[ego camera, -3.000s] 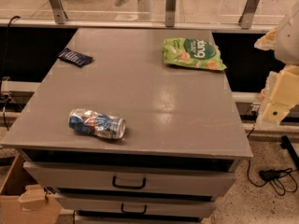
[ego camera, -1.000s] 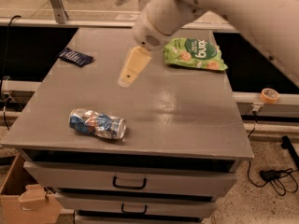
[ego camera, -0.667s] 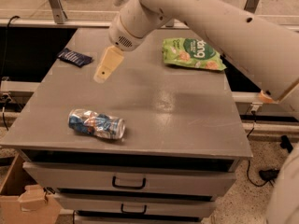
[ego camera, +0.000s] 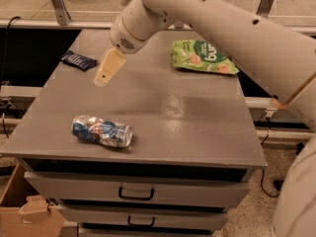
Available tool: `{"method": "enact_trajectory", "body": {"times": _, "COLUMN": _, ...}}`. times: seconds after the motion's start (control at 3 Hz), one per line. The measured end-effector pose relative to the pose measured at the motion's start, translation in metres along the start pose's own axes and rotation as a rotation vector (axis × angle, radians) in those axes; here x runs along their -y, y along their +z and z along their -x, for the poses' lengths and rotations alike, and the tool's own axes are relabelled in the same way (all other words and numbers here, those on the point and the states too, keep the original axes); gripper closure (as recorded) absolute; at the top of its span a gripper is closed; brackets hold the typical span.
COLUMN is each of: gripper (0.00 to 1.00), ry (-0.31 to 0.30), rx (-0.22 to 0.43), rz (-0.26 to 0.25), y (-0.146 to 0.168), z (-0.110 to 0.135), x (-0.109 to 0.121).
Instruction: Move rxbar blueberry near green rice chip bag
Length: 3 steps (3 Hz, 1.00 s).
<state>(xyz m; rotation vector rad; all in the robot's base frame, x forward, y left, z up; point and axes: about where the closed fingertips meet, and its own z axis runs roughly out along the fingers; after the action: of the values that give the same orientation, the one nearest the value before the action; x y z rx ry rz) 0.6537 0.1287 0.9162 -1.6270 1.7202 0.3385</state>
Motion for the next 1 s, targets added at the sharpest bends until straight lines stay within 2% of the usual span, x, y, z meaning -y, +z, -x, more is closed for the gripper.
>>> {"method": "enact_trajectory", "body": {"times": 0.67, "gripper": 0.0, "ry": 0.092, "rx": 0.086, "rz": -0.036, "y": 0.061, "z": 0.031, "x": 0.037}}
{"method": "enact_trajectory", "body": {"times": 1.0, "gripper": 0.0, "ry": 0.177, "rx": 0.108, "rz": -0.056, "y": 0.109, "z": 0.047, "x": 0.059}}
